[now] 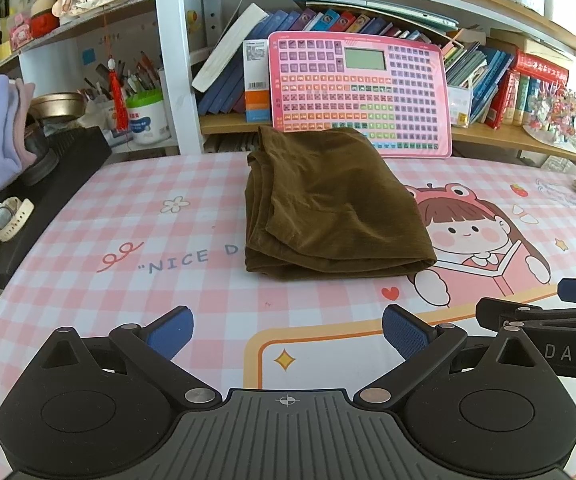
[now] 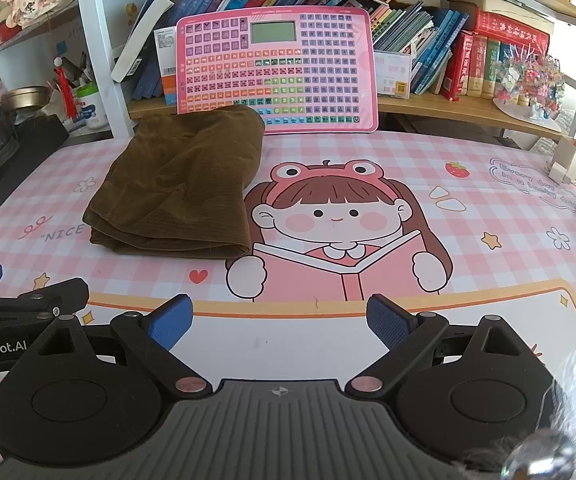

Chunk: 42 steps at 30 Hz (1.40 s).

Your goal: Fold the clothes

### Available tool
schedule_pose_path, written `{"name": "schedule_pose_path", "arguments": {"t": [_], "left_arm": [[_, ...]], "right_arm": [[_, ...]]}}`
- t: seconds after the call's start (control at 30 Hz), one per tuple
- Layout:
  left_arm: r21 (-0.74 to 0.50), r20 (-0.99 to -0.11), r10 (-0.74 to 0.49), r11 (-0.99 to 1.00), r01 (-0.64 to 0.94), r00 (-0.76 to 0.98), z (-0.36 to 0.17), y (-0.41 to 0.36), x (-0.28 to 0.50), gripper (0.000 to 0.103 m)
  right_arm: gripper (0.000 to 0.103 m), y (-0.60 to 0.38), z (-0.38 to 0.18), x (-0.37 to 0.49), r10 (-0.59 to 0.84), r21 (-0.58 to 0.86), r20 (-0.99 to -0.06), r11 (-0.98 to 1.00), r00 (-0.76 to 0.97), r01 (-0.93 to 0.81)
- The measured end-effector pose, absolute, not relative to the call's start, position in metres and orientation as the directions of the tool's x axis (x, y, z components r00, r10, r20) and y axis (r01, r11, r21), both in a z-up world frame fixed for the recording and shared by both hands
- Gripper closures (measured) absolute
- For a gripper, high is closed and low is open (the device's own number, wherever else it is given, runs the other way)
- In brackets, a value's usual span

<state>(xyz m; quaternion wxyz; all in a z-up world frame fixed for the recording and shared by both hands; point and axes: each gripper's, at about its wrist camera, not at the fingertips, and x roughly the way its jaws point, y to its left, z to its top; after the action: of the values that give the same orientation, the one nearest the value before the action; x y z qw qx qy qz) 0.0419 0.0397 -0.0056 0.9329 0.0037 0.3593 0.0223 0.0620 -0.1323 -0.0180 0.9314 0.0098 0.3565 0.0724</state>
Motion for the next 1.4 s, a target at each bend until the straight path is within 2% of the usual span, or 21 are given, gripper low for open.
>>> {"name": "schedule_pose_path", "arguments": {"t": [1.4], "left_arm": [[0.008, -0.684, 0.034, 0.999, -0.04, 0.729, -0.0079, 0.0399, 0.0484, 0.001]], "right_arm": [[0.009, -0.1332, -0.0208, 0.0705, 0.149, 0.069, -0.669, 0.988, 0.729, -0.138]]}}
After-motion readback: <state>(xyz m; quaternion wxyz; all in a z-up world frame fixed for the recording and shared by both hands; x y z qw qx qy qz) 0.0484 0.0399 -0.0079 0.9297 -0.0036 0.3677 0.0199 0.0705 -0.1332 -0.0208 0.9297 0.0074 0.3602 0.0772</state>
